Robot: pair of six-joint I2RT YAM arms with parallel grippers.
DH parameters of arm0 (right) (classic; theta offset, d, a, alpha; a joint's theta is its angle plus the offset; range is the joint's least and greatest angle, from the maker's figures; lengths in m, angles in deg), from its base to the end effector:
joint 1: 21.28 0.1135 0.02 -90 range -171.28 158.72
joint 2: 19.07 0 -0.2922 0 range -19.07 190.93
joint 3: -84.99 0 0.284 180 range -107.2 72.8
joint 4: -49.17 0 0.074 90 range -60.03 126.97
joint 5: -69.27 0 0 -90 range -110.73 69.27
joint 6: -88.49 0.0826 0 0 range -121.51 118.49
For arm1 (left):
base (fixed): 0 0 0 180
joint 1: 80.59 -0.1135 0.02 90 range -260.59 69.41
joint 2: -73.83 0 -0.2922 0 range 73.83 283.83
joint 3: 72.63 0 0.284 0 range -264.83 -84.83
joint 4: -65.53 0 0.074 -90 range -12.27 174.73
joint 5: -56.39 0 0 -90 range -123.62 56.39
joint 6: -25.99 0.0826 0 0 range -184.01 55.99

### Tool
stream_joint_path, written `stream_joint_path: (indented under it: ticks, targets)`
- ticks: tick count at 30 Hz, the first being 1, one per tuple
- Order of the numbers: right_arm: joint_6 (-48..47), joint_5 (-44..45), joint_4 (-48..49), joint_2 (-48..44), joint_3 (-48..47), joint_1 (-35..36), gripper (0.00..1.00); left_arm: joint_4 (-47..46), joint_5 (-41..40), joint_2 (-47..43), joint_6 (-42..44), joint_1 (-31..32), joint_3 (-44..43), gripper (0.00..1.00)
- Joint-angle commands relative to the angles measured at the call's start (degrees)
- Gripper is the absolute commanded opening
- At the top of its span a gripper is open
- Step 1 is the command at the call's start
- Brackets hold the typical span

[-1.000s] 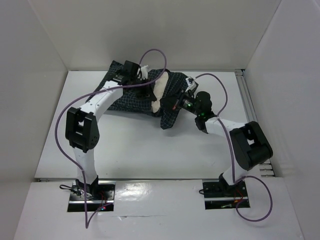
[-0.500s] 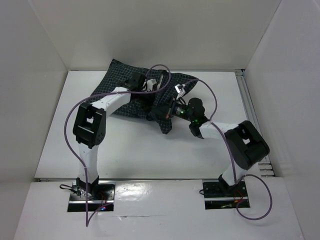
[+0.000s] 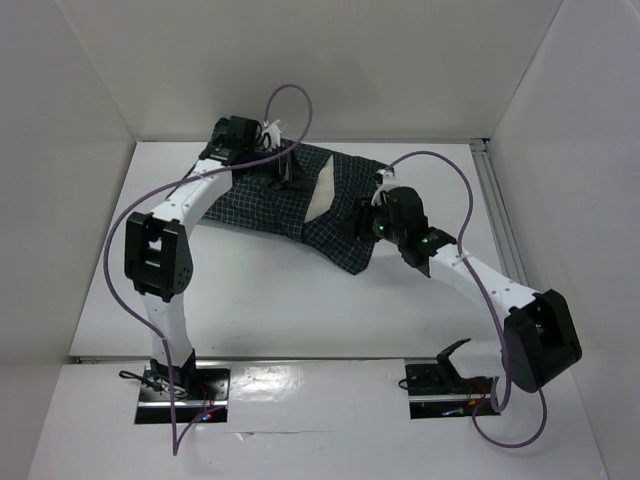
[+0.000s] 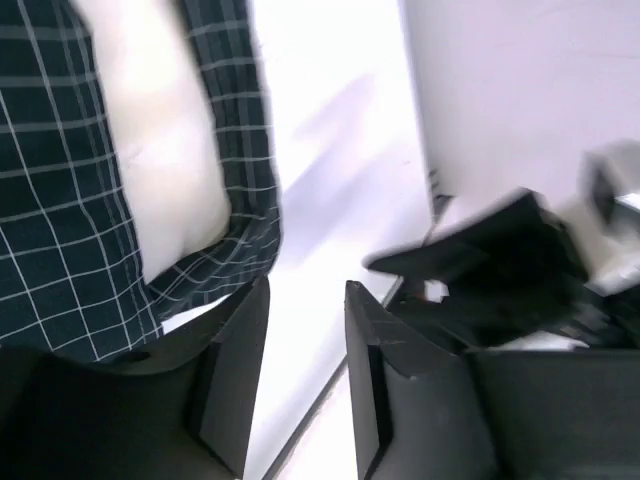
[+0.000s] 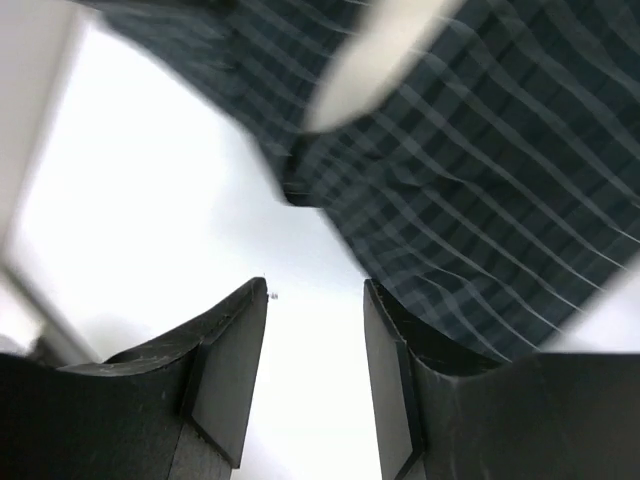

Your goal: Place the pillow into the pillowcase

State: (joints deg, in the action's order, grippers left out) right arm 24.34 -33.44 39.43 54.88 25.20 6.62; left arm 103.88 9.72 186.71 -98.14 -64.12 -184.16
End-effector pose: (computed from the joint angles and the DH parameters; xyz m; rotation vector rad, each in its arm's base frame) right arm 0.3060 0.1826 0.2622 -0.1868 2.0646 0.8135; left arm 0.4833 -0.2020 0.2904 0.0719 2.3729 -1.3064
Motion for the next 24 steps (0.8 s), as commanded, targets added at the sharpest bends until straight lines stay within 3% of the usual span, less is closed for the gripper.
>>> stream_joint_path:
  ticks: [1, 3, 4, 6, 8, 12, 20, 22, 24]
  targets:
    - [-2.03, 10.06, -12.99, 1.71, -6.01, -1.18, 0.51, -3.65, 7.9, -3.1, -1.47, -2.14, -3.85, 0.48]
    - [-0.71, 13.67, -15.98, 2.94, -9.43, -1.71, 0.48, -3.65, 7.91, -3.63, -1.47, -3.01, -4.47, 0.41]
    - [-0.71, 14.29, -15.99, 3.47, -10.32, -1.71, 0.45, -3.65, 7.91, -4.24, -1.47, -3.98, -4.47, 0.28]
    - [-0.71, 14.82, -17.47, 7.32, -14.86, -1.71, 0.37, -2.52, 5.9, -4.77, -0.76, -5.82, -4.47, 0.14]
    - [-0.71, 16.39, -20.29, 12.15, -20.49, -1.71, 0.35, -0.94, 1.7, -5.39, 1.16, -7.32, -3.16, 0.08]
    - [-2.11, 19.46, -26.09, 25.43, -38.4, -1.19, 0.51, 2.75, -6.47, -8.63, 2.39, -12.15, 0.61, 0.17]
    - [-3.52, 32.99, -38.99, 46.96, -59.18, 2.41, 0.43, 4.87, -11.24, -14.35, 4.33, -19.45, 8.27, 0.17]
    - [-3.52, 37.49, -40.08, 47.6, -60.42, 4.09, 0.43, 5.66, -16.06, -14.35, 4.86, -19.98, 8.8, 0.21]
    - [-3.52, 37.49, -37.45, 46.63, -58.41, 4.7, 0.35, 6.37, -20.98, -14.88, 5.38, -19.98, 9.33, 0.3]
